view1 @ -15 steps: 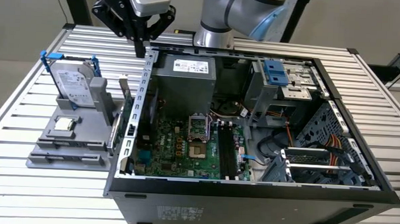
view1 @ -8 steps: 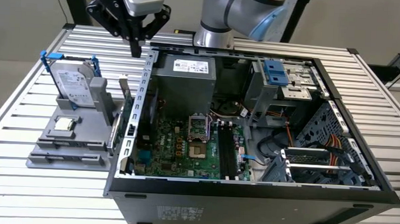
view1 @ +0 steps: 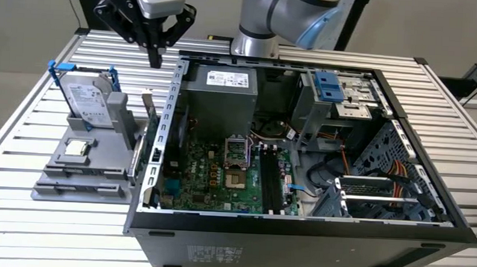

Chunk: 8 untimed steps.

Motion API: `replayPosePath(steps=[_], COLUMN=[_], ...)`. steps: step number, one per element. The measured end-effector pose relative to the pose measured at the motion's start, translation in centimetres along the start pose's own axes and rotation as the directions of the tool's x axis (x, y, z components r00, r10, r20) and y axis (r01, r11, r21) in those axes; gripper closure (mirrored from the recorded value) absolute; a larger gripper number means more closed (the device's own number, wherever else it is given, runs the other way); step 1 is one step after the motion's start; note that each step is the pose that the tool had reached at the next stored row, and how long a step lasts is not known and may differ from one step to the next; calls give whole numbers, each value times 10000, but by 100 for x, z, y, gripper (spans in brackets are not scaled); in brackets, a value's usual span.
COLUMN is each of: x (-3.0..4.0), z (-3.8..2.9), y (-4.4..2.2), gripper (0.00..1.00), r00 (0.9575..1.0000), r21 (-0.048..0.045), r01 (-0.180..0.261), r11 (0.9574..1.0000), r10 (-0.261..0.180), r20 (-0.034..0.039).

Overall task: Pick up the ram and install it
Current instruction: 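Reach for the ram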

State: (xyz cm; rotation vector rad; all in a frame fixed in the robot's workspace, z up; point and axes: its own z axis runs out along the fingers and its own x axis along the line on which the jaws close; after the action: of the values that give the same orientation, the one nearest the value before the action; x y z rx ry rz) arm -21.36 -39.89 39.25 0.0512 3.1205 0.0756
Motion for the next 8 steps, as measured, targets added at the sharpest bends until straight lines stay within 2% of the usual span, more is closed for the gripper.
replayPosePath(steps=[8], x=[122], z=[-3], y=[-4], gripper=[100], r00=[10000], r21=[0], r01=[8], r11=[10000], r10=[-8], r20=[-6])
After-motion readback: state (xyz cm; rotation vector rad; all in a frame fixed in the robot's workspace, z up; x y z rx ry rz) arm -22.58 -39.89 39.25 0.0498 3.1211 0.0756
